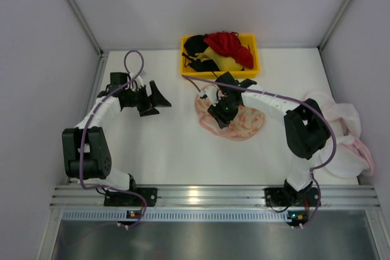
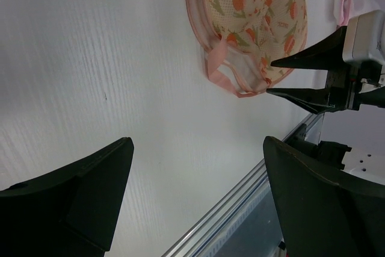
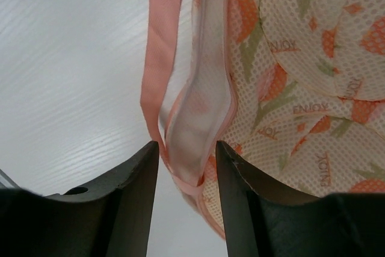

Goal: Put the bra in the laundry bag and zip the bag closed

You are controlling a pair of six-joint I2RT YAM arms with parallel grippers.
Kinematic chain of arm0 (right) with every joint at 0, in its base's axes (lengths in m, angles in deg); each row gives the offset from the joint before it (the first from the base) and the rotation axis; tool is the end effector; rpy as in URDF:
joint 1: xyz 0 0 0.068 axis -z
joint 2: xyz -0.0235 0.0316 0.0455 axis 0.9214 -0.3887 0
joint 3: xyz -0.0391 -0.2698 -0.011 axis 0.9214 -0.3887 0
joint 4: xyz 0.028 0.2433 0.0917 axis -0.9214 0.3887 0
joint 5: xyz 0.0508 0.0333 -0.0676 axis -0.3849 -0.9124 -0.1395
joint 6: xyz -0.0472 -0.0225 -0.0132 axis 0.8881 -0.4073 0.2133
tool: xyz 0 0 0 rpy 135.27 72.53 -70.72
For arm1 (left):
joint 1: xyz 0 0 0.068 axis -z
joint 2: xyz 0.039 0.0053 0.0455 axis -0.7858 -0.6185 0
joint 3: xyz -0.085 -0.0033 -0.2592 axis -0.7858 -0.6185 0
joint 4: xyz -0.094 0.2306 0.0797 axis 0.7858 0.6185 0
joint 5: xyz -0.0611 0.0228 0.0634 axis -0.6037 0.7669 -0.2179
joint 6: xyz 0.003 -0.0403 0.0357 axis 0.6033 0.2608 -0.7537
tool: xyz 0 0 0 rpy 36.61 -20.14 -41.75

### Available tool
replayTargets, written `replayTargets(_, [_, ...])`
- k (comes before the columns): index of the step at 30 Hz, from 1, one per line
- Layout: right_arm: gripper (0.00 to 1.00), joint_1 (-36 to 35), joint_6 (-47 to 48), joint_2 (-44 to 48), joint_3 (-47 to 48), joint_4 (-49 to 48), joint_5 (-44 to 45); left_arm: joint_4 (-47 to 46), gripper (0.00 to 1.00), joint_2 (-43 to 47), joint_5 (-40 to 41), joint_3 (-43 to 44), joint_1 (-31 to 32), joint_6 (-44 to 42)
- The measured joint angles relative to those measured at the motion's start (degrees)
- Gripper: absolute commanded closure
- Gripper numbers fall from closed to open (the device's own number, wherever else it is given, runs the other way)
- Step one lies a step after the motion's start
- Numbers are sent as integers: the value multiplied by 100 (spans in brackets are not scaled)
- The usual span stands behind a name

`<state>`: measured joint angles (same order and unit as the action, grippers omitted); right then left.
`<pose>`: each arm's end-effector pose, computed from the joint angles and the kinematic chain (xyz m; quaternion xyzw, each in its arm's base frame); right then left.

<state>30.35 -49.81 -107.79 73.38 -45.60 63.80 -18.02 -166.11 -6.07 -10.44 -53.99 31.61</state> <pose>0.2925 0.2292 0.2084 -0.4792 0.8538 0.1417 0.1460 0.3062 -0.0137 0.2300 -0.0537 0.8873 -0.4061 0.2117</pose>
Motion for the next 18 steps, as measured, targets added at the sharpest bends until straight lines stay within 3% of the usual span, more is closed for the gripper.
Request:
replayTargets(8, [63,-538,-7,-111,35,-201,-153,-26,5,0,37,0,-39,7])
replayTargets(15, [64,-892,-72,-815,149,-542,149,-28,5,0,66,2,-166,7])
replayTargets(18, [75,-918,-127,-896,284,-693,317,-28,5,0,85,2,-201,7])
